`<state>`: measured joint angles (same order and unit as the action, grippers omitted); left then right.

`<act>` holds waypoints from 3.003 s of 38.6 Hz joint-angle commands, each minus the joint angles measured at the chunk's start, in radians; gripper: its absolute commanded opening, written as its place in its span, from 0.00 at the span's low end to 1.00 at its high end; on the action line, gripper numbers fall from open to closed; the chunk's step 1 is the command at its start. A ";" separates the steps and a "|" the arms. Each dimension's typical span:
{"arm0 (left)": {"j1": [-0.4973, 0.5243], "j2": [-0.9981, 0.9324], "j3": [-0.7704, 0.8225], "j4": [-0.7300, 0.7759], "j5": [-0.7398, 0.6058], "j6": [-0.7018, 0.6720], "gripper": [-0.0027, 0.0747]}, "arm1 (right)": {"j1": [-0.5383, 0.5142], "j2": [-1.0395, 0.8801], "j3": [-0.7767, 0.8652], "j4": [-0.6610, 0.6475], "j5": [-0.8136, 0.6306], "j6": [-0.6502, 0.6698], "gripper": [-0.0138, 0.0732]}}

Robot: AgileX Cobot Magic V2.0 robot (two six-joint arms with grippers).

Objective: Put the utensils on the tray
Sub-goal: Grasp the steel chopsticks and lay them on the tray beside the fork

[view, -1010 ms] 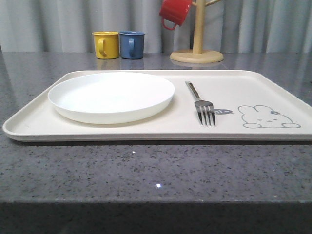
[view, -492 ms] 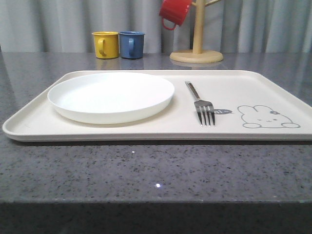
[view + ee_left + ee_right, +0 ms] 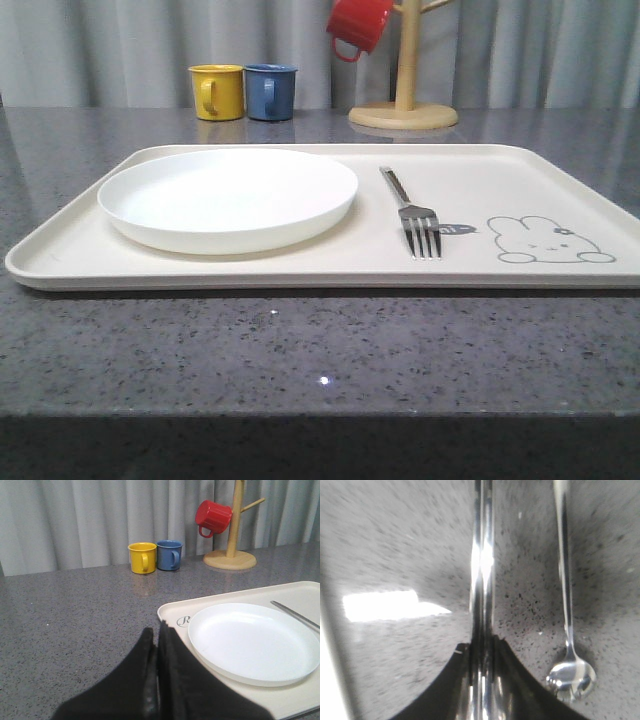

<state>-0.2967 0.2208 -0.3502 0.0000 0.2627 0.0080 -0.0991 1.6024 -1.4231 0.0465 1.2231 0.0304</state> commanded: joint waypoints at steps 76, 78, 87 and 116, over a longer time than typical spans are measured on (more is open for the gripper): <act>0.001 0.008 -0.028 -0.006 -0.086 -0.008 0.01 | 0.449 0.104 -0.136 0.090 -0.028 0.293 0.66; 0.001 0.008 -0.028 -0.006 -0.086 -0.008 0.01 | 0.447 0.100 -0.182 0.032 0.014 0.293 0.66; 0.001 0.008 -0.028 -0.006 -0.086 -0.008 0.01 | 0.375 0.077 -0.278 -0.130 0.114 0.213 0.66; 0.001 0.008 -0.028 -0.006 -0.086 -0.008 0.01 | -0.107 0.084 -0.150 -0.105 0.111 -0.062 0.65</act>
<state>-0.2967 0.2208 -0.3502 0.0000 0.2593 0.0080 -0.1801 1.7128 -1.5608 -0.0576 1.2379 0.0000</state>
